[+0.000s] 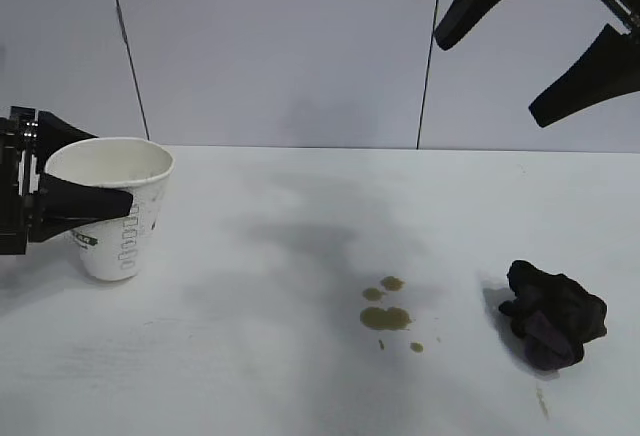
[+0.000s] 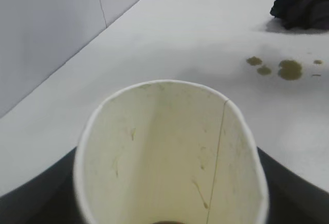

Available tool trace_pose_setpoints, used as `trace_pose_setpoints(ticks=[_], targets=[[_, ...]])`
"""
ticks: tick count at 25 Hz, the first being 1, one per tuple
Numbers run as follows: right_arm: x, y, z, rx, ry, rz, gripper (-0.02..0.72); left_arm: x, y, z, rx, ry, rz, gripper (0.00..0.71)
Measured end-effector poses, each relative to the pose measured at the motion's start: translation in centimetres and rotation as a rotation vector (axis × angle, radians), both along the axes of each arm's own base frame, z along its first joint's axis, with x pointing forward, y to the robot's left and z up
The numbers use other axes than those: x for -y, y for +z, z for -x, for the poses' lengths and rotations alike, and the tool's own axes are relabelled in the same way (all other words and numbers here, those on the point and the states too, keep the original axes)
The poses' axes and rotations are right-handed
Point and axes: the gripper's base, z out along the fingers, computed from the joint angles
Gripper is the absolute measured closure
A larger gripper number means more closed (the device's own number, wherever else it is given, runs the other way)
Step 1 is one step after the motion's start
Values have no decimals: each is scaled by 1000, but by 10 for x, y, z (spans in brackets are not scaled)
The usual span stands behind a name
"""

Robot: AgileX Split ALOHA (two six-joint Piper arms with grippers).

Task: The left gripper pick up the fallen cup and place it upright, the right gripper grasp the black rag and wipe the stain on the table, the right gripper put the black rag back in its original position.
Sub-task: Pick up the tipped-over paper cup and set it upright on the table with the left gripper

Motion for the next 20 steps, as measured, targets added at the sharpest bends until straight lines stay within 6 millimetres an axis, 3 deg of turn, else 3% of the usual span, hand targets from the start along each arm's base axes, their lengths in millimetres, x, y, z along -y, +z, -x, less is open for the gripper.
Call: trace_pose_setpoints(ticks=[6, 12, 20], targets=[[0, 0, 0, 0, 0, 0, 71, 12, 0, 1, -26, -25, 13, 199], [0, 0, 0, 0, 0, 1, 71, 19, 0, 2, -92, -23, 43, 77], [0, 0, 0, 0, 0, 1, 71, 19, 0, 2, -97, -22, 45, 50]])
